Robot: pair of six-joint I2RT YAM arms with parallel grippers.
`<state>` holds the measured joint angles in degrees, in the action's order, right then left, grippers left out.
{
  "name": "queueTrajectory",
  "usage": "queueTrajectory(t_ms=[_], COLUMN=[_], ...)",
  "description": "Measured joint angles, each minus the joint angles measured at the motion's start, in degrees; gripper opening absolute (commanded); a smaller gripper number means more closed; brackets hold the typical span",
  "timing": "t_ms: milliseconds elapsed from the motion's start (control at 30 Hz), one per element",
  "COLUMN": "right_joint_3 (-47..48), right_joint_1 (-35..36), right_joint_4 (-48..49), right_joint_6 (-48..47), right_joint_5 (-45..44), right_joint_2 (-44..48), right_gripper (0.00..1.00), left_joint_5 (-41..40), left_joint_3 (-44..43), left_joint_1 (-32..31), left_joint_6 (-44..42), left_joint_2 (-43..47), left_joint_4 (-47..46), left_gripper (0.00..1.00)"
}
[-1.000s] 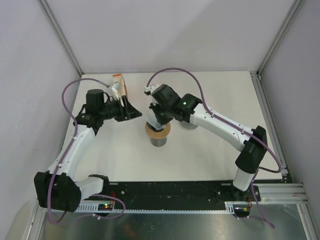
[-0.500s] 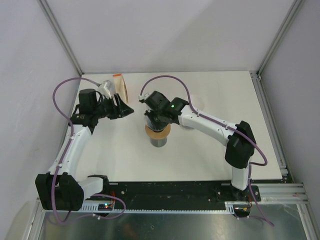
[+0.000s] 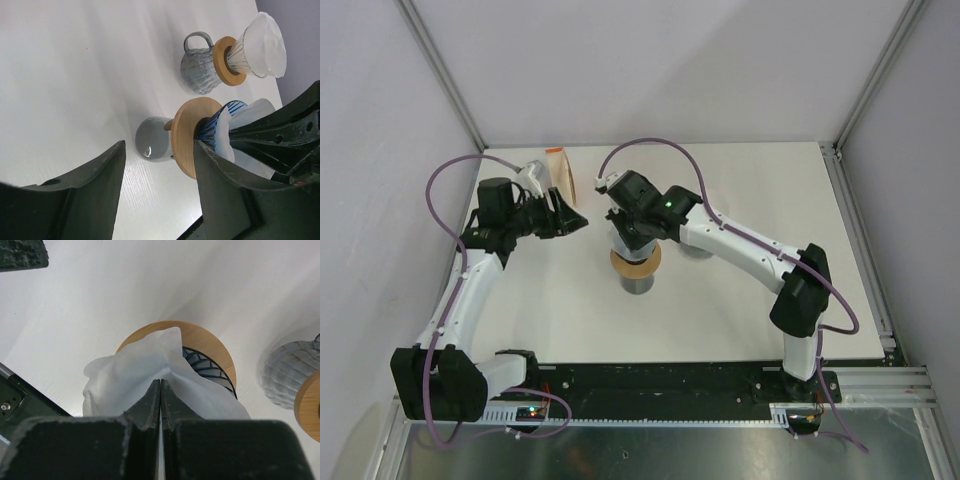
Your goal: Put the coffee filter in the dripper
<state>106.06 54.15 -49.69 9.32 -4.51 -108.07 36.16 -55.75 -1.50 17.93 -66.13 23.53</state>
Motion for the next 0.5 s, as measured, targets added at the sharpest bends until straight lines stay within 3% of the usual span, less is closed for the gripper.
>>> queueTrajectory(t_ms=[333, 500], right_joint_3=[4.5, 5.1], right_joint_1=[0.0, -1.0], right_joint_4=[-3.6, -3.8], right_joint_6=[-1.0, -2.7], right_joint_5=[-4.2, -8.4], right_joint_2=[0.1, 4.7], right_gripper=[0.02, 0.47], left_joint_5=[-1.2, -6.2], left_joint_3=[0.0, -1.2], left_joint_1=[0.0, 0.0], left_joint_6=[-2.1, -7.2], left_joint_2=[-0.3, -0.9], left_joint_4=[0.0, 0.2], left_gripper=[0.64, 0.75])
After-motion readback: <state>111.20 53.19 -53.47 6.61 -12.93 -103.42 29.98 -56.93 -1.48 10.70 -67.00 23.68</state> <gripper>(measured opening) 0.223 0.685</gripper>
